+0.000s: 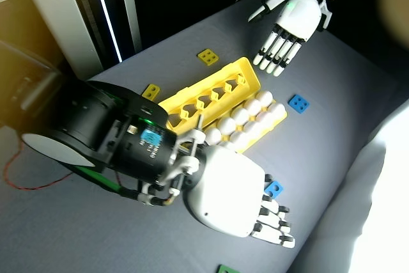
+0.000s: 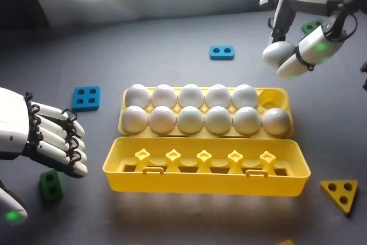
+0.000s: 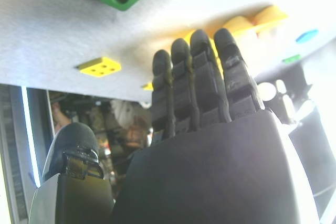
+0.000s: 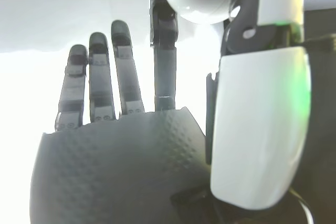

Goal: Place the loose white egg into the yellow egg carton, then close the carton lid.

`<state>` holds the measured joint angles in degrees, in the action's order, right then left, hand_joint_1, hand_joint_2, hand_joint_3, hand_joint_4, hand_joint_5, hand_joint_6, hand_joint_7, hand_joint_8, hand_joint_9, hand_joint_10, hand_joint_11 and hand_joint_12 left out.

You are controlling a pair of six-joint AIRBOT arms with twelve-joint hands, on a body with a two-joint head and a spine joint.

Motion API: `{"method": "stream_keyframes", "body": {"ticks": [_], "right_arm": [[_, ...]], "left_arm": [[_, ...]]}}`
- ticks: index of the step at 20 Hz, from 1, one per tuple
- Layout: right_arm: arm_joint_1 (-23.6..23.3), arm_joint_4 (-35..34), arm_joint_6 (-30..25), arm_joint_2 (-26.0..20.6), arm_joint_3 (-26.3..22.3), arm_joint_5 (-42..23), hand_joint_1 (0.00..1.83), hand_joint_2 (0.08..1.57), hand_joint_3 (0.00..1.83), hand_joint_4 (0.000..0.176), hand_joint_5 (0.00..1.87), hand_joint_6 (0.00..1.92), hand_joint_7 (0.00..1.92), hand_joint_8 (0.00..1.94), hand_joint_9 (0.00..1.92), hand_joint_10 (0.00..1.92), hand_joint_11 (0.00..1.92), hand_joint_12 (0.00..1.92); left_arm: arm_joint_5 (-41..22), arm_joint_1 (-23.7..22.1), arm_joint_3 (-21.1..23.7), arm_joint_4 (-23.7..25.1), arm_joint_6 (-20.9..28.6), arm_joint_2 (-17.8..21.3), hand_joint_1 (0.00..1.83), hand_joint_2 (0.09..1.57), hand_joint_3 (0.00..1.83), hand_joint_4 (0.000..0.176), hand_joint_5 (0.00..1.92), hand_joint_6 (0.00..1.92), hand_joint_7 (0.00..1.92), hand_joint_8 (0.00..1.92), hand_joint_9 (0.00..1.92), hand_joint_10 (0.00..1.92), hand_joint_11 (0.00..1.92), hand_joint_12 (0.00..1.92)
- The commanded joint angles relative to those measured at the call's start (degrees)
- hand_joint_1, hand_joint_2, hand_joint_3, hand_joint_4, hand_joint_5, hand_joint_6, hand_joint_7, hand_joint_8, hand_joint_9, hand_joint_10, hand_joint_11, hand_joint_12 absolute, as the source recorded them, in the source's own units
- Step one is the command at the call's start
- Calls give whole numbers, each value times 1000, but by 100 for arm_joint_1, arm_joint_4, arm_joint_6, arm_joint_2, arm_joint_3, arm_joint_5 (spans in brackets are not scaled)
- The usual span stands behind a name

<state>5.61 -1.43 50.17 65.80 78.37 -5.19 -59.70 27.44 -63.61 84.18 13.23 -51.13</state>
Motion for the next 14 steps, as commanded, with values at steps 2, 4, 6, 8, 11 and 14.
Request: {"method": "stream_keyframes", "body": {"ticks": [2,4,6,8,11,14], "right_arm": [[72,-18,-88,-151,-128,-792,1106,983,0,176,1311,406,303,0,189,3,8,141],[231,-18,-107,-185,-202,-943,1105,983,0,176,1310,409,308,3,199,7,1,159],[378,-18,-252,-185,-200,-1000,1106,982,0,176,1311,406,320,3,221,9,0,200],[560,-17,-599,-184,-201,-1189,1106,982,0,176,1312,404,329,5,229,10,0,209],[704,-17,-790,-171,-201,-1395,1112,977,0,165,1335,362,346,1,242,3,0,256],[750,-17,-815,-145,-200,-1451,1117,976,0,148,1341,349,340,0,247,1,0,333]], "left_arm": [[-267,0,-30,-342,23,128,0,1176,3,0,331,3,333,5,262,4,0,418],[-267,0,-29,-342,22,128,0,1174,2,0,308,2,313,3,244,2,0,374],[-266,-1,-28,-342,22,124,0,1171,0,0,312,3,318,4,254,5,0,399],[-266,0,-22,-342,22,126,0,1183,4,0,301,1,295,1,228,0,0,373],[-266,2,-21,-342,22,121,0,1182,2,0,292,0,286,0,219,1,0,344],[-266,2,-12,-341,22,115,0,1176,0,0,318,3,313,2,242,1,0,373]]}}
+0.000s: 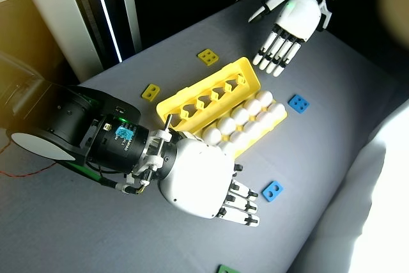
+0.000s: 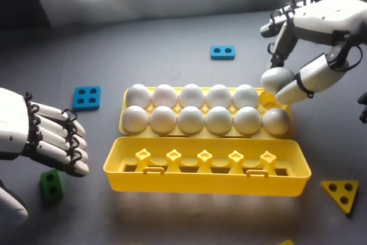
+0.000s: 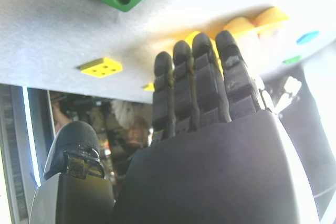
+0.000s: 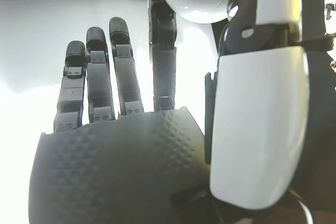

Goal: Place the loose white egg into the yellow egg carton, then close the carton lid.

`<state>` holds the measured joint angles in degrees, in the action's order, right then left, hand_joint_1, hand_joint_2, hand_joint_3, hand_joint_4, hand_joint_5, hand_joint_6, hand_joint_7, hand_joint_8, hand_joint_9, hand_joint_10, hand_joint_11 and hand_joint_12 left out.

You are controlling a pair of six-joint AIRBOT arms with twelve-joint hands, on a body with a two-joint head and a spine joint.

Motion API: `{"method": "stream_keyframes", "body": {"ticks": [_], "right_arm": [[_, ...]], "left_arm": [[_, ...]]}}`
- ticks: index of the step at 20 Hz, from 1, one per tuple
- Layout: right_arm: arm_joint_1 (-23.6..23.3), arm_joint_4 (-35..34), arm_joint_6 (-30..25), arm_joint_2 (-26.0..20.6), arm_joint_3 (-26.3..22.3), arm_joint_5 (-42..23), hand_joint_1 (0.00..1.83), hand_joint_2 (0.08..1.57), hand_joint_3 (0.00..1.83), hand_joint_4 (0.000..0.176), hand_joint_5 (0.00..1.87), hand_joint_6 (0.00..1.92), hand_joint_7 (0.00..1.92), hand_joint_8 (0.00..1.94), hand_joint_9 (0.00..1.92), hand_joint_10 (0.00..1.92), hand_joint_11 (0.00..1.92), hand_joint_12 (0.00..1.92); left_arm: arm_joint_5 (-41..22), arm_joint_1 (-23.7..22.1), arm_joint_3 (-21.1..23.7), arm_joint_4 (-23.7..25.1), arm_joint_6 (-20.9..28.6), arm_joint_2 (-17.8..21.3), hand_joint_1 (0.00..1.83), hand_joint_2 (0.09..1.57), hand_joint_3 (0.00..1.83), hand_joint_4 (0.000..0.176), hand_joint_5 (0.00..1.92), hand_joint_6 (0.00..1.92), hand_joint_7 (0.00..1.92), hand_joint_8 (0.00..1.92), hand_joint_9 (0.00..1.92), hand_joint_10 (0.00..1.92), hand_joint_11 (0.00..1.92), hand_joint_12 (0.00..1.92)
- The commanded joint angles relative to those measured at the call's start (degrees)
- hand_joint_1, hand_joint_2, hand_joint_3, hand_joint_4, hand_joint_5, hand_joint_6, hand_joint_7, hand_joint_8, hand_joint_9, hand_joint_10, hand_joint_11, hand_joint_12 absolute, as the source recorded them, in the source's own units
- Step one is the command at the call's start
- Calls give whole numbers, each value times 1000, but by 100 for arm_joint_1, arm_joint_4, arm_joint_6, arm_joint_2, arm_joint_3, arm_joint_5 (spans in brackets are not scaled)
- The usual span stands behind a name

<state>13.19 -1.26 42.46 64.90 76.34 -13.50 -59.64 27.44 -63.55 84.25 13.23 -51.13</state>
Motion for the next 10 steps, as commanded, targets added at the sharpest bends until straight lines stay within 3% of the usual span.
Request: {"method": "stream_keyframes", "body": {"ticks": [1,2,4,5,6,7,9,10], "right_arm": [[14,-35,-75,-48,3,-670,1116,977,0,151,1340,348,334,0,244,0,0,341],[34,-35,-75,-41,3,-708,1113,978,0,158,1336,356,335,0,245,1,0,368],[59,-35,-76,-31,3,-726,1113,978,0,158,1335,359,338,2,247,1,0,374],[67,-35,-77,-31,3,-726,1116,982,1,141,1322,383,341,0,242,0,0,364],[72,-35,-77,-31,3,-726,1116,982,1,141,1322,383,341,0,242,0,0,364],[73,-35,-77,-31,3,-726,1119,984,0,124,1313,401,347,1,246,1,0,376],[73,-35,-77,-26,3,-728,1108,984,0,164,1309,408,353,2,256,3,0,426],[86,-35,-77,-19,3,-728,1107,984,0,168,1309,408,358,3,253,1,0,432]], "left_arm": [[-273,2,-18,-348,22,112,0,1175,0,0,323,3,312,1,239,0,0,355],[-273,2,-18,-348,22,112,0,1176,0,0,331,4,318,2,245,2,0,371],[-273,2,-17,-348,22,111,0,1178,1,0,303,0,294,0,221,1,0,313],[-273,2,-17,-347,22,110,0,1179,1,0,318,3,313,5,241,8,0,344],[-273,2,-17,-347,22,109,0,1179,1,0,318,3,313,5,241,8,0,344],[-273,2,-18,-347,22,109,0,1175,0,0,319,5,316,3,243,4,0,327],[-273,1,-17,-347,22,109,0,1175,0,0,307,2,304,3,230,3,0,304],[-273,1,-17,-347,22,110,0,1177,1,0,304,1,315,5,249,7,0,342]]}}
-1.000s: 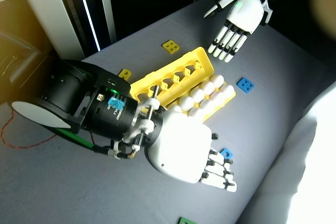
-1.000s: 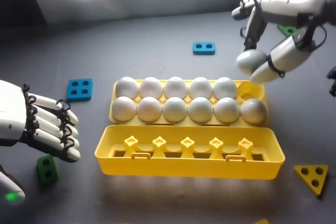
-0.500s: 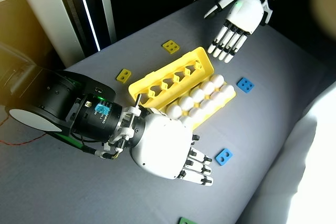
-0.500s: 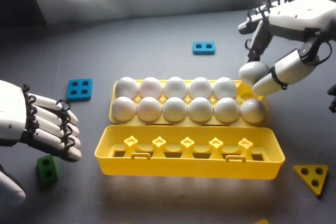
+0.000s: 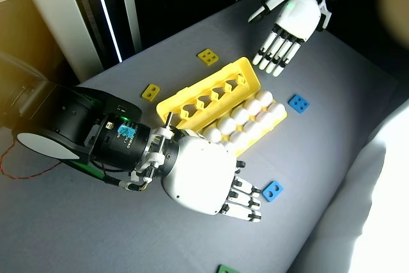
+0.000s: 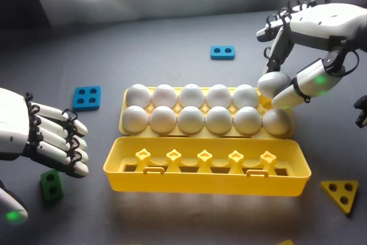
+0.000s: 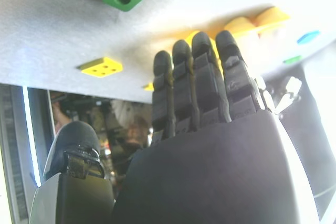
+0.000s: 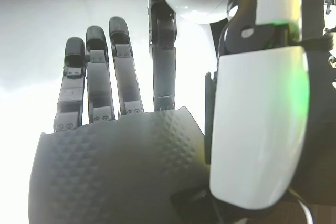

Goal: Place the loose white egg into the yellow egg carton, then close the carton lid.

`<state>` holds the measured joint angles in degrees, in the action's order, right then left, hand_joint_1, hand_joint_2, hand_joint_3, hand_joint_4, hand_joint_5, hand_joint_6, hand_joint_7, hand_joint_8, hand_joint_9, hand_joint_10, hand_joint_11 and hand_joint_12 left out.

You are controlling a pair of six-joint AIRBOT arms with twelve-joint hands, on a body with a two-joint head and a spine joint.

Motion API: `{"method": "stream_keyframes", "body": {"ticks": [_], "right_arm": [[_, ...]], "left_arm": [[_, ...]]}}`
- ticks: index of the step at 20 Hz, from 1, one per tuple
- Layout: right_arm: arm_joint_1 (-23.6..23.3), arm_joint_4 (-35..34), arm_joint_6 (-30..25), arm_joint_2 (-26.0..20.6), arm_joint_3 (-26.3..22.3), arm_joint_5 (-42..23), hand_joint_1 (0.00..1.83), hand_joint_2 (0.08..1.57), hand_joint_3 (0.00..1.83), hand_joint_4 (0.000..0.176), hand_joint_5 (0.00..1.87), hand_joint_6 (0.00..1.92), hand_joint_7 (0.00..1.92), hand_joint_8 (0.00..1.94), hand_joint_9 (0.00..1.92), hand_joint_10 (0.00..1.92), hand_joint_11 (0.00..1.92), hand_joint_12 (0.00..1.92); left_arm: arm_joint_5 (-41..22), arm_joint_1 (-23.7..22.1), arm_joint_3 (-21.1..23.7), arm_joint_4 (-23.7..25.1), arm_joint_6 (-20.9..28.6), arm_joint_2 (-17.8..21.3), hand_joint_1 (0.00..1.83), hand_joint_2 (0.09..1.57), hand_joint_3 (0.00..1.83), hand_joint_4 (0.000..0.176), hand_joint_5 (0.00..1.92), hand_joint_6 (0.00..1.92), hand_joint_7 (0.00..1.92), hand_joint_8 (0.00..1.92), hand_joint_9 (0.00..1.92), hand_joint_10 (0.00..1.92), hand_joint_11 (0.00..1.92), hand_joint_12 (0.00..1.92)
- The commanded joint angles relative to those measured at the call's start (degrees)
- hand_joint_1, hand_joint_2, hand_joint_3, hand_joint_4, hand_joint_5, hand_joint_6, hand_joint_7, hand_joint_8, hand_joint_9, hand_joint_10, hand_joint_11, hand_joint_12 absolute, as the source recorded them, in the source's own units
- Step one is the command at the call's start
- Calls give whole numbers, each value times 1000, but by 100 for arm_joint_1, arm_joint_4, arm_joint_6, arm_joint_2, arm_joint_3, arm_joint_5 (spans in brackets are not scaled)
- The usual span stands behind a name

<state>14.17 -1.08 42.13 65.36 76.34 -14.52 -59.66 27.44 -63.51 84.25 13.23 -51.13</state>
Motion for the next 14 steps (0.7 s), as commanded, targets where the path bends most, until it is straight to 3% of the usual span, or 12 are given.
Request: {"method": "stream_keyframes", "body": {"ticks": [1,2,3,4,5,6,8,14], "right_arm": [[-2,-52,-44,-62,3,-625,1110,984,0,157,1309,410,358,2,250,0,0,442],[8,-52,-44,-60,3,-625,1115,984,0,142,1309,410,359,1,251,1,0,448],[10,-52,-44,-54,3,-625,1115,984,0,139,1310,409,358,1,250,0,0,449],[11,-52,-44,-44,3,-625,1112,984,0,152,1307,414,350,5,247,1,0,478],[11,-52,-44,-34,3,-625,1112,984,0,152,1306,415,351,6,244,0,0,485],[10,-52,-44,-26,3,-625,1118,985,0,129,1306,416,346,2,242,0,0,474],[12,-52,-43,-5,3,-625,1121,983,0,119,1313,405,348,1,248,2,0,449],[8,-52,-41,18,4,-638,1120,984,0,123,1317,394,354,3,251,2,0,484]], "left_arm": [[-271,1,-21,-347,22,110,0,1178,1,0,308,3,317,5,251,7,0,350],[-271,1,-20,-347,22,110,0,1177,0,0,312,2,320,3,255,5,0,364],[-271,1,-18,-347,22,110,0,1176,0,0,314,3,317,2,251,3,0,367],[-271,1,-17,-346,22,110,0,1175,0,0,325,4,321,2,249,1,0,341],[-271,1,-17,-346,22,109,0,1174,0,0,319,1,313,1,239,0,0,319],[-271,1,-17,-345,22,109,0,1173,0,0,318,0,311,0,242,1,0,334],[-271,7,-15,-344,21,105,0,1172,0,0,326,1,316,1,248,1,0,363],[-270,15,-8,-344,15,106,0,1173,0,0,312,1,301,3,230,3,0,312]]}}
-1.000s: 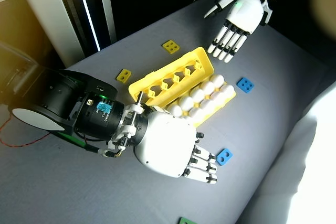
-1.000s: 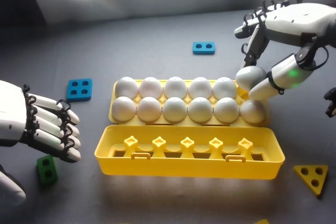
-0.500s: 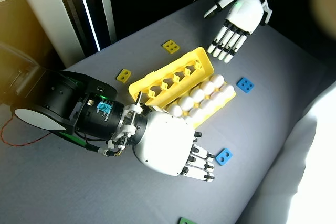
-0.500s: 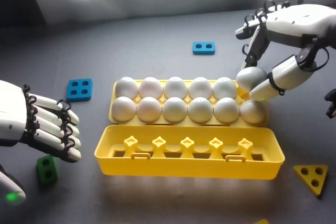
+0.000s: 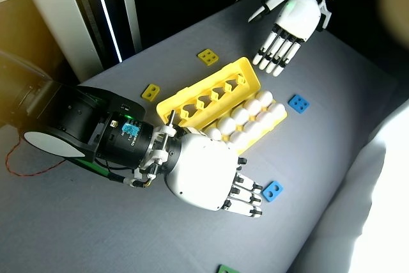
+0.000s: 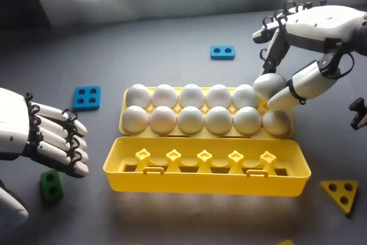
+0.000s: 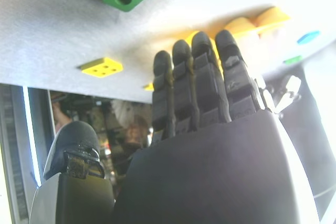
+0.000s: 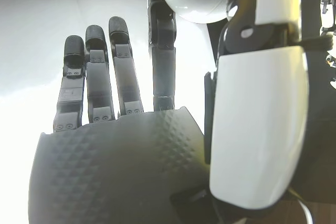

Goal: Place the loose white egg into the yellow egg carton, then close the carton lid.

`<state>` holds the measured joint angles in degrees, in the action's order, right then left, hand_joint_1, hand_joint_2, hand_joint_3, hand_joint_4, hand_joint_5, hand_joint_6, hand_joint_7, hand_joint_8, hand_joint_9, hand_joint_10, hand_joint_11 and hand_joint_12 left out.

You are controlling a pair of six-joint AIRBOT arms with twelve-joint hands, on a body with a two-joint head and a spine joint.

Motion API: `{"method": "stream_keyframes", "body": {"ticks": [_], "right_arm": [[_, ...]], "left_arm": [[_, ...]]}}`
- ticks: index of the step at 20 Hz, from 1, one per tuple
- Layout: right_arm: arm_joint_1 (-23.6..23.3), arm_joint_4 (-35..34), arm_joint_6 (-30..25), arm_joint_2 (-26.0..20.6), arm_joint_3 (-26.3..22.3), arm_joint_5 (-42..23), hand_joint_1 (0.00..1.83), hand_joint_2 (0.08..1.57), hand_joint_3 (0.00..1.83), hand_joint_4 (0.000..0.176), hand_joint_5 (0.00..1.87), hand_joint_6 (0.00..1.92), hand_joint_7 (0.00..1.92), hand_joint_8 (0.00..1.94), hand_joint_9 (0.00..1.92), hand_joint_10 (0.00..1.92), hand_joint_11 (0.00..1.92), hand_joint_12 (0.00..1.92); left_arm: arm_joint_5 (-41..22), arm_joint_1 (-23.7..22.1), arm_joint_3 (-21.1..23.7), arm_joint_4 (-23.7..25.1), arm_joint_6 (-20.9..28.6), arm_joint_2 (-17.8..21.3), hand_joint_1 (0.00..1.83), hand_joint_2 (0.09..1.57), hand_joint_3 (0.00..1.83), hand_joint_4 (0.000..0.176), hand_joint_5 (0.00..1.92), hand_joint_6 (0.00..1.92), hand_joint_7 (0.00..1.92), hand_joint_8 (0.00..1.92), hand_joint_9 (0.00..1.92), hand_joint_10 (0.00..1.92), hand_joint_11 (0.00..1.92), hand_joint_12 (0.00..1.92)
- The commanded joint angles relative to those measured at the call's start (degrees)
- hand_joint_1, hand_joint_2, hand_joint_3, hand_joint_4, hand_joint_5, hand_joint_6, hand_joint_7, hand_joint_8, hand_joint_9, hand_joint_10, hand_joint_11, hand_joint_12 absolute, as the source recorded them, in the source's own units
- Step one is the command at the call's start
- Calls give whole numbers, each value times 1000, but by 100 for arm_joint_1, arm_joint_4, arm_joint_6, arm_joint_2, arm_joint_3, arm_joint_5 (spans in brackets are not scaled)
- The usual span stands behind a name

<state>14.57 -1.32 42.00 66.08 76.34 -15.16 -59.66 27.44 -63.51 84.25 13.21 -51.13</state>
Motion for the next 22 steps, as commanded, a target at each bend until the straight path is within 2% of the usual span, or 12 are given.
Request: {"method": "stream_keyframes", "body": {"ticks": [1,2,3,7,8,9,10,14,18,20,22], "right_arm": [[-31,-28,-28,-53,4,-575,1114,985,0,139,1311,405,357,2,251,1,0,494],[-31,-28,-28,-49,4,-575,1106,987,0,164,1302,418,357,1,253,1,0,496],[-31,-28,-28,-48,4,-575,1095,994,1,174,1272,467,360,0,254,0,0,491],[-26,-28,-22,-41,3,-575,1072,1013,1,176,1197,601,357,0,239,0,0,493],[-26,-28,-22,-39,3,-575,952,928,0,77,1104,267,357,0,238,0,0,462],[-26,-28,-22,-39,3,-575,923,899,0,48,1113,105,358,0,238,0,0,460],[-22,-28,-22,-39,3,-575,886,897,0,70,1090,40,344,0,224,0,0,429],[-1,-28,-22,-39,2,-574,864,859,0,125,954,0,331,0,218,0,0,424],[12,-28,-5,-40,3,-574,809,847,0,138,725,0,283,0,180,0,0,368],[11,-28,5,-41,4,-574,786,844,0,142,593,0,243,2,148,1,0,295],[10,-28,7,-41,4,-574,771,842,0,142,547,0,229,0,136,0,0,259]], "left_arm": [[-270,19,-8,-344,17,105,0,1174,0,0,298,2,283,3,212,4,0,262],[-269,26,-6,-344,17,105,0,1175,0,0,287,0,277,1,206,2,0,253],[-269,27,-5,-344,17,105,0,1171,0,0,329,3,321,4,244,5,0,337],[-261,30,1,-344,16,105,0,1168,0,0,317,0,307,1,226,0,0,280],[-260,30,1,-344,15,105,0,1169,0,0,317,1,305,2,228,2,0,275],[-255,30,1,-344,13,105,0,1169,0,0,316,1,308,2,234,3,0,291],[-255,30,2,-344,13,105,0,1169,0,0,315,0,309,1,240,4,0,320],[-254,30,2,-344,13,105,0,1174,2,0,321,5,323,6,248,5,0,327],[-253,30,3,-344,13,107,0,1171,0,0,359,6,355,5,278,5,0,432],[-253,30,5,-344,13,106,0,1183,3,0,343,0,334,1,264,0,0,384],[-253,30,6,-343,13,106,0,1182,0,0,324,0,320,0,250,0,0,354]]}}
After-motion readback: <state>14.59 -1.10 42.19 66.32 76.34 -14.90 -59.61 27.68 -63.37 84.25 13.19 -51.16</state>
